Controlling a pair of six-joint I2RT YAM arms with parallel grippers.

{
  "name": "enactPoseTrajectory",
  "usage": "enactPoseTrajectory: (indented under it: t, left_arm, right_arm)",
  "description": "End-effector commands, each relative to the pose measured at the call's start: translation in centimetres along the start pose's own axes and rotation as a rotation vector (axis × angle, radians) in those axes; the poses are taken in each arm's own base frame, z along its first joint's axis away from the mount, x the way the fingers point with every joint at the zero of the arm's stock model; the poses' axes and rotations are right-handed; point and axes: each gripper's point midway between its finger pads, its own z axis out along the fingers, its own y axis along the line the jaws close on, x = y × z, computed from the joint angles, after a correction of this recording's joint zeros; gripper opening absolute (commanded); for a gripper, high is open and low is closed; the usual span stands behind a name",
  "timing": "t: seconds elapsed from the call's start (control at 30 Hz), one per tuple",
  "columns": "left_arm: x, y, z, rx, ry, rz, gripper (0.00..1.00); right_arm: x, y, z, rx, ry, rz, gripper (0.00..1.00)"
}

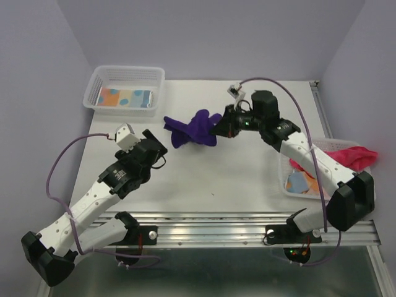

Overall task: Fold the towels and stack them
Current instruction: Move the towel to the center of the board, then flatten out the crumpled towel

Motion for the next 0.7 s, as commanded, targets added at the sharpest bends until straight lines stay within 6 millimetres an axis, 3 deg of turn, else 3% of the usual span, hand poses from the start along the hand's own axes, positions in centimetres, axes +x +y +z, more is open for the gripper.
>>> enactPoseTrajectory:
  t: [0.0,0.07,0.13,0.17,0.27,0.33,0.37,0.5,0.57,0.67]
  left_arm:
    - [0.8,-0.3,1.4,-0.032,-0.002,0.024,0.99]
    - [1.7,-0.9,2.2,-0.046,0.028,0.065,0.99]
    - [2.5,-1.6,2.8,-0.033,0.052,0.094,0.99]
    - [3.2,-1.9,3.4,-0.035,0.073,0.118,0.99]
    - [5.6,-4.8,4.1,0.077,0.168,0.153,0.99]
    - [7.0,-5.5,4.5,0.121,0.214,0.198,0.99]
    - [7.7,-6.6,4.4,0.171,0.240,0.196,0.99]
    - [9.0,-6.8,5.1,0.192,0.269,0.228,0.99]
    - [9.1,-6.9,5.4,0.188,0.267,0.247,0.99]
    - [10.5,-8.8,5.3,0.313,0.302,0.288,0.99]
  right_arm:
    - [12.3,-11.2,-2.2,0.290,0.116,0.318,0.01]
    - [14.6,-13.9,-4.3,0.405,0.128,0.379,0.04]
    - [15.5,-14.1,-5.7,0.472,0.140,0.381,0.21]
    - [15.4,-14.0,-6.1,0.482,0.141,0.356,0.40]
    - [13.9,-13.1,-7.1,0.491,0.107,0.300,0.61]
    - [13.0,-12.9,-7.7,0.505,0.090,0.258,0.72]
    - [12.6,-13.0,-7.9,0.520,0.087,0.243,0.75]
    - [11.3,-14.1,-8.3,0.597,0.079,0.206,0.79]
    - [11.0,-14.3,-7.7,0.649,0.094,0.160,0.80]
    - [9.2,-14.6,-5.8,0.730,0.103,0.096,0.82]
